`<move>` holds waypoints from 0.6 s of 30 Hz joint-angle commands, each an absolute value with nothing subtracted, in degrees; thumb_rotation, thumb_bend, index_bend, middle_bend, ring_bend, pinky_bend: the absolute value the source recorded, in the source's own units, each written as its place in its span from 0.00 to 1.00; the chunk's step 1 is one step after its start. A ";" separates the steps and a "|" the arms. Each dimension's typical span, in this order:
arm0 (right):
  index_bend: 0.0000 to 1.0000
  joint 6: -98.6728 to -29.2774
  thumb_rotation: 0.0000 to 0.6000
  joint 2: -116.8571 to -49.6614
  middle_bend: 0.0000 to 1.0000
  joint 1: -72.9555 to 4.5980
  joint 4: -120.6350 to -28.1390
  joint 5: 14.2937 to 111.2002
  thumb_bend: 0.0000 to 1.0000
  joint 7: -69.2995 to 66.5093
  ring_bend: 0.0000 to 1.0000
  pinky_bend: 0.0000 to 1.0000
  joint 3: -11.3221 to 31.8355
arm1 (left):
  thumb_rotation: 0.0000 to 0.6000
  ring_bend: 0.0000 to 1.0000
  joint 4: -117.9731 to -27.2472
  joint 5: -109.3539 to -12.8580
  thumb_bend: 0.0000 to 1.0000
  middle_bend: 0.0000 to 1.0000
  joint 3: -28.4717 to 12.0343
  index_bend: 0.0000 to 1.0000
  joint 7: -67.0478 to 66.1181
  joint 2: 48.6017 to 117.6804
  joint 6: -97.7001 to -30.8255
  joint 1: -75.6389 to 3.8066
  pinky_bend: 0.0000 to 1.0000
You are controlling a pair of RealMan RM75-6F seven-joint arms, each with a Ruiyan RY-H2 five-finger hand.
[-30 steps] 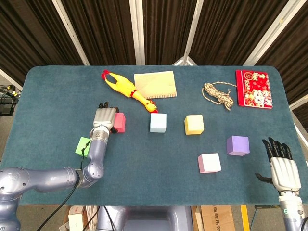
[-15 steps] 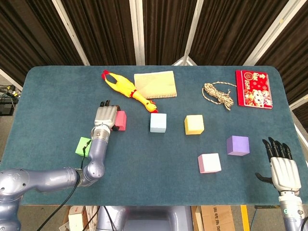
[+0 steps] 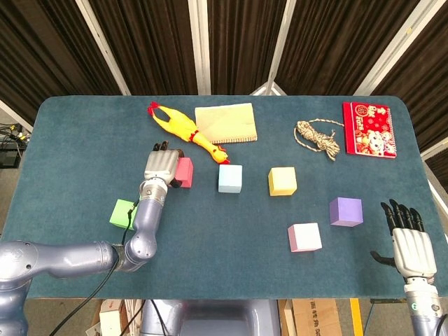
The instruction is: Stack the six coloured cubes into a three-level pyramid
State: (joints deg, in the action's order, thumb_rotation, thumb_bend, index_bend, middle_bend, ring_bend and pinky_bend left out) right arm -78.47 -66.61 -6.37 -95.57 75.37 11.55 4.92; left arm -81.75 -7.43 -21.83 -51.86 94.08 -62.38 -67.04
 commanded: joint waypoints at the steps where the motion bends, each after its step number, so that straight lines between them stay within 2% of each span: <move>1: 0.07 -78.59 1.00 -66.58 0.00 -6.35 -95.63 75.46 0.13 11.55 0.03 0.01 4.93 | 1.00 0.03 -80.99 -6.28 0.34 0.30 -22.50 0.33 -52.35 95.00 -62.45 -67.89 0.00; 18: 0.07 -78.52 1.00 -66.31 0.00 -6.23 -95.28 74.93 0.13 10.68 0.03 0.01 5.09 | 1.00 0.03 -73.42 -6.36 0.34 0.30 -23.60 0.33 -52.25 102.02 -60.64 -71.15 0.00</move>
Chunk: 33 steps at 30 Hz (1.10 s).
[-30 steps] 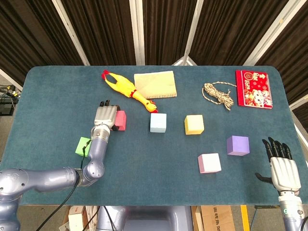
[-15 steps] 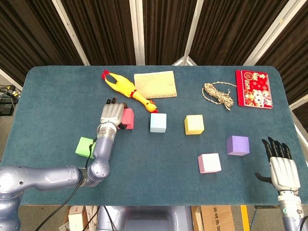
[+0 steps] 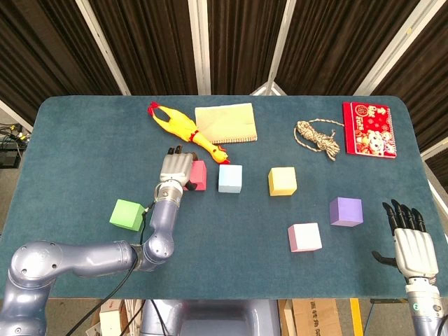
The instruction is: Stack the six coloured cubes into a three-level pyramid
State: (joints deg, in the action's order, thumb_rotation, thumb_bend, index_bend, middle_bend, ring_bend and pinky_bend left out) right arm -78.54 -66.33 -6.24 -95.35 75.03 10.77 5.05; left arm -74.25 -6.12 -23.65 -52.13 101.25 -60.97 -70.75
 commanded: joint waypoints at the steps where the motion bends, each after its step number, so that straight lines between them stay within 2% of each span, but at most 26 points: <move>1: 0.07 -78.51 1.00 -66.26 0.00 -6.22 -95.23 74.88 0.13 10.61 0.03 0.01 5.12 | 1.00 0.03 -72.98 -6.56 0.34 0.30 -23.50 0.33 -52.36 102.44 -60.51 -71.33 0.00; 33: 0.07 -77.94 1.00 -66.09 0.00 -6.39 -94.38 74.26 0.13 9.27 0.03 0.01 5.44 | 1.00 0.03 -63.51 -10.50 0.34 0.30 -25.76 0.33 -54.30 110.54 -60.05 -73.79 0.00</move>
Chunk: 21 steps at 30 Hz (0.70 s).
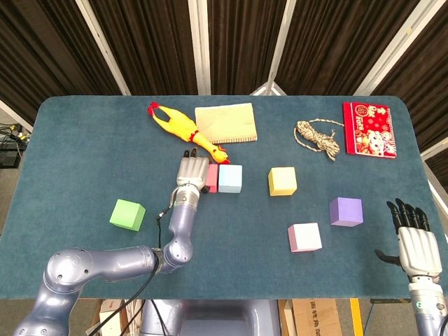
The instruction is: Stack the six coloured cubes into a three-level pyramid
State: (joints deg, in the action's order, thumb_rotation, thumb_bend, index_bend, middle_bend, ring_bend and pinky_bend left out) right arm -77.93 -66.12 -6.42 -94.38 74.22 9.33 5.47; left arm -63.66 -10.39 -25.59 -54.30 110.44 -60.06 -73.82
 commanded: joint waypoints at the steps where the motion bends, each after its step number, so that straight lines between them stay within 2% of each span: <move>1: 0.07 -77.99 1.00 -66.08 0.00 -6.37 -94.38 74.27 0.13 9.25 0.03 0.01 5.45 | 1.00 0.03 -63.39 -10.50 0.34 0.30 -25.88 0.33 -54.34 110.62 -60.02 -73.75 0.00; 21: 0.07 -78.16 1.00 -66.05 0.00 -6.32 -94.33 74.12 0.13 8.94 0.03 0.01 5.63 | 1.00 0.03 -62.96 -10.44 0.34 0.30 -27.62 0.33 -55.86 111.75 -60.19 -73.47 0.00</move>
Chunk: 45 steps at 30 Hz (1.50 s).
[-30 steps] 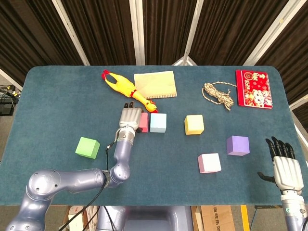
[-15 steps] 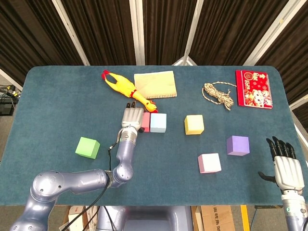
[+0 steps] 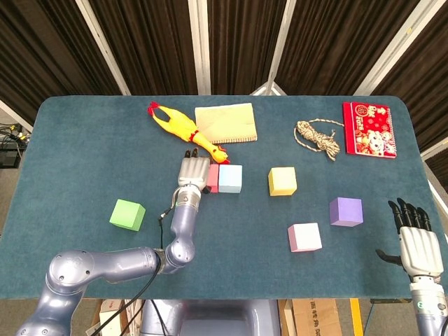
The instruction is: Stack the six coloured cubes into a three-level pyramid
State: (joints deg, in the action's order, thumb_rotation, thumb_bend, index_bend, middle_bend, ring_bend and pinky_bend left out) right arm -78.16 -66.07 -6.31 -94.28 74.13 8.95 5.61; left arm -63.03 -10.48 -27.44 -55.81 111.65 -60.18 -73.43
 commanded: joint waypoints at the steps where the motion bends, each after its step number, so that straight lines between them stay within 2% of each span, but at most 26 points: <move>1: 0.07 -78.14 1.00 -66.03 0.00 -6.33 -94.36 74.07 0.13 8.94 0.03 0.01 5.64 | 1.00 0.03 -62.92 -10.52 0.34 0.30 -27.68 0.33 -55.81 111.80 -60.23 -73.46 0.00; 20: 0.07 -78.21 1.00 -65.87 0.00 -6.23 -94.22 73.88 0.13 8.58 0.03 0.01 5.76 | 1.00 0.03 -62.62 -11.77 0.30 0.24 -28.71 0.27 -55.35 112.59 -60.40 -73.17 0.00; 32: 0.07 -78.03 1.00 -65.88 0.00 -6.29 -94.31 73.54 0.13 8.94 0.03 0.01 5.82 | 1.00 0.01 -64.54 -9.75 0.29 0.07 -29.11 0.18 -57.76 111.47 -60.45 -72.85 0.00; 37: 0.07 -78.15 1.00 -65.90 0.00 -6.30 -94.29 73.58 0.13 9.08 0.03 0.01 5.84 | 1.00 0.00 -67.36 -9.10 0.28 0.00 -29.65 0.13 -58.37 109.73 -60.74 -72.61 0.00; 45: 0.07 -77.78 1.00 -65.97 0.00 -6.41 -93.97 73.46 0.13 9.36 0.03 0.01 5.71 | 1.00 0.00 -77.01 -12.82 0.28 0.00 -32.29 0.10 -55.96 102.66 -65.72 -70.80 0.00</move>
State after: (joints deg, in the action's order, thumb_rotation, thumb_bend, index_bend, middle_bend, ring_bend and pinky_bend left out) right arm -77.78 -65.98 -6.39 -93.97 73.46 9.36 5.70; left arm -74.32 -11.73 -31.14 -56.89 105.00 -64.04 -71.68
